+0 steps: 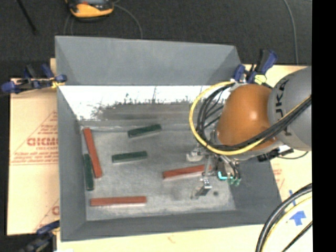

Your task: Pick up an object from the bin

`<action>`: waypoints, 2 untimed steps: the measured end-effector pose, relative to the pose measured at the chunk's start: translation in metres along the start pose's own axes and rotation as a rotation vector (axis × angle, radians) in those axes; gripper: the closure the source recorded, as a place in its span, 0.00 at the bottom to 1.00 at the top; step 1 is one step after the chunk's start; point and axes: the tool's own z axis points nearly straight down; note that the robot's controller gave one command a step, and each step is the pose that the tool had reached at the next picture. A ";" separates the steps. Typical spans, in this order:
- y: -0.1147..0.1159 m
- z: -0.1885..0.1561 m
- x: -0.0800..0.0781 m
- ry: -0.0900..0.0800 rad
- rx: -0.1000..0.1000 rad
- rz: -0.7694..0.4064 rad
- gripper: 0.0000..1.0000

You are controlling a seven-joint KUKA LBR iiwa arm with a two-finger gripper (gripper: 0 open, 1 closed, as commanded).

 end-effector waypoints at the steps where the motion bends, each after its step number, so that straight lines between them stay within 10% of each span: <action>1: 0.000 -0.003 -0.002 -0.007 0.000 -0.001 0.00; 2: -0.016 0.069 -0.048 -0.001 -0.001 -0.029 1.00</action>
Offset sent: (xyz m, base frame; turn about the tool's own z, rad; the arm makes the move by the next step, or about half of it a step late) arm 0.0445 -0.0154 -0.0776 -0.0293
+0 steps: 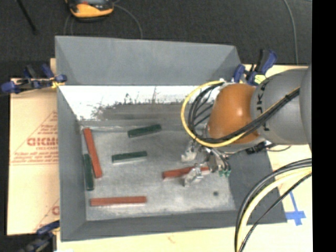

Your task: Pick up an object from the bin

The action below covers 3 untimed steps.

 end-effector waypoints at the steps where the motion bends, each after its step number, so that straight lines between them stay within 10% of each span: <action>1: 0.000 0.000 0.000 0.000 0.000 0.000 1.00; 2: 0.000 -0.001 0.000 0.001 0.000 -0.001 1.00; 3: -0.063 -0.046 -0.014 -0.006 0.002 -0.153 1.00</action>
Offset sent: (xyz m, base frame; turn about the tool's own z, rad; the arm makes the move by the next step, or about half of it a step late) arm 0.0226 -0.0028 0.1313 -0.0545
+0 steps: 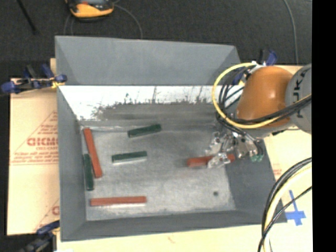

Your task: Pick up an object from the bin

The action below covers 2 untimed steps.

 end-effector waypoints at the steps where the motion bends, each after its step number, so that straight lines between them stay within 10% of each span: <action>1: 0.000 0.000 0.000 0.000 0.000 0.000 1.00; 2: 0.006 -0.099 0.002 -0.001 0.000 -0.029 1.00</action>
Offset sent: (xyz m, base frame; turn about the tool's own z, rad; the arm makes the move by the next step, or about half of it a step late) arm -0.0044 0.0063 0.0987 -0.0333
